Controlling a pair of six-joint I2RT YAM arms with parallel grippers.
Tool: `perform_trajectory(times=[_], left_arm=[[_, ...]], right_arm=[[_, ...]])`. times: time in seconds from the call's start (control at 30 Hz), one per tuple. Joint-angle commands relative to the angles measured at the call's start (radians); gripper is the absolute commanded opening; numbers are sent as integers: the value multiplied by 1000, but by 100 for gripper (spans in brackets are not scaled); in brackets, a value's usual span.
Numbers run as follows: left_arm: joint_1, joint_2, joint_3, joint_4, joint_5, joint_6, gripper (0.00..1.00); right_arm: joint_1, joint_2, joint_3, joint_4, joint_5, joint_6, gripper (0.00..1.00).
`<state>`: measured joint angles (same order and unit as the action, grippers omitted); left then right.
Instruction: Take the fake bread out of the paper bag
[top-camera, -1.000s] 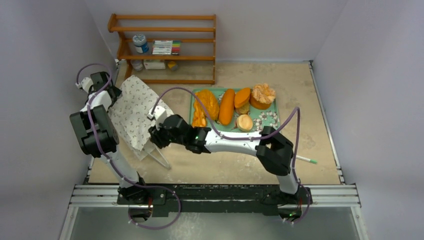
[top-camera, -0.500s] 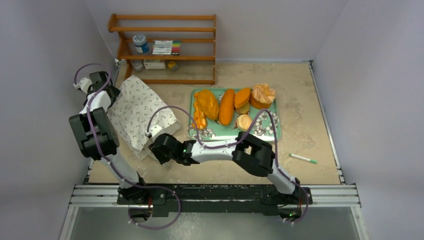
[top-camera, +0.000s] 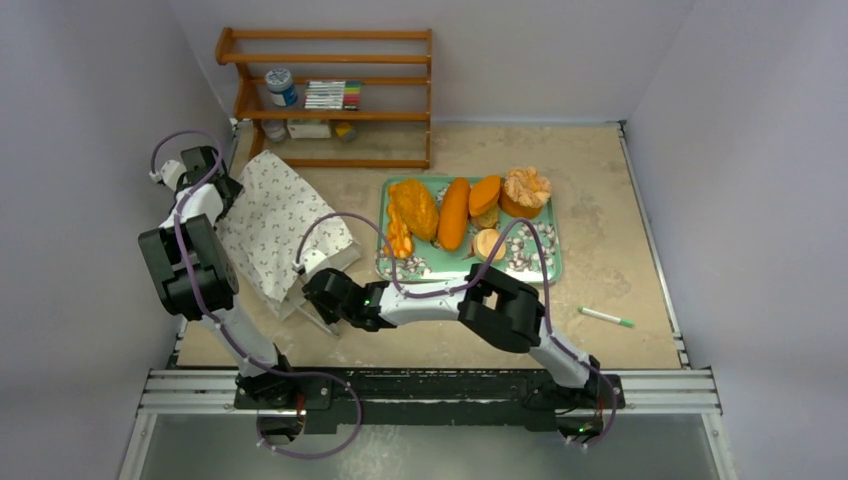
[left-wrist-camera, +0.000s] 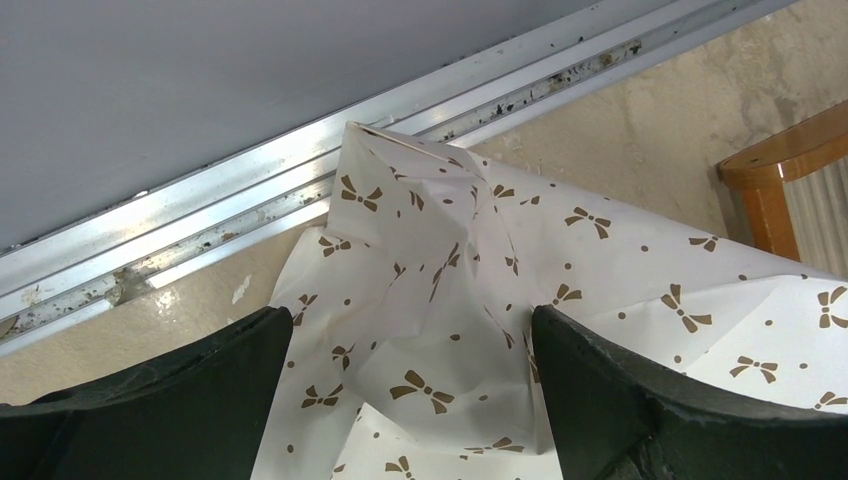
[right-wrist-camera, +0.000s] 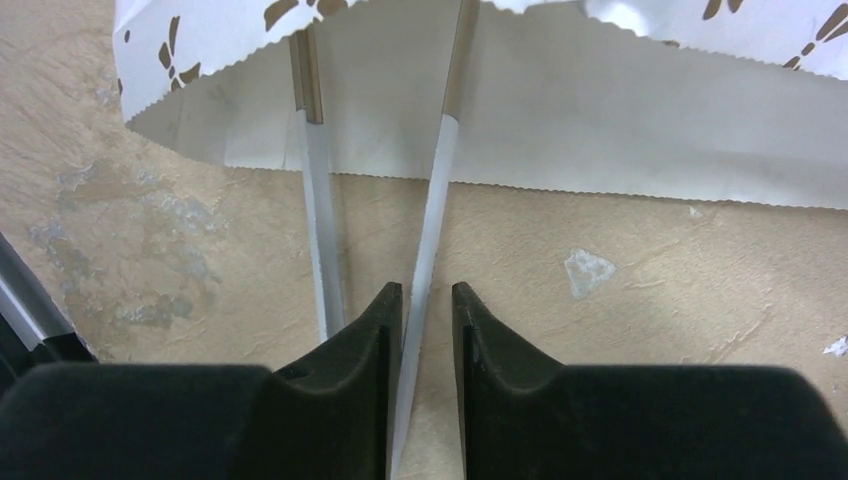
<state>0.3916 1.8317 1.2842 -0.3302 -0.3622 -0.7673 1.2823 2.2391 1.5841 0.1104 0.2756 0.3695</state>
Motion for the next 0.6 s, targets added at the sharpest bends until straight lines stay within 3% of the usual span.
perform_trajectory(times=[0.0, 0.17, 0.57], left_arm=[[3, -58, -11, 24, -2, -13, 91], [3, -66, -15, 27, -1, -12, 91], [3, -78, -11, 4, 28, -23, 91]], right_arm=[[-7, 26, 73, -10, 30, 12, 18], [-14, 26, 89, -22, 46, 27, 0], [-67, 24, 225, -161, 108, 85, 0]])
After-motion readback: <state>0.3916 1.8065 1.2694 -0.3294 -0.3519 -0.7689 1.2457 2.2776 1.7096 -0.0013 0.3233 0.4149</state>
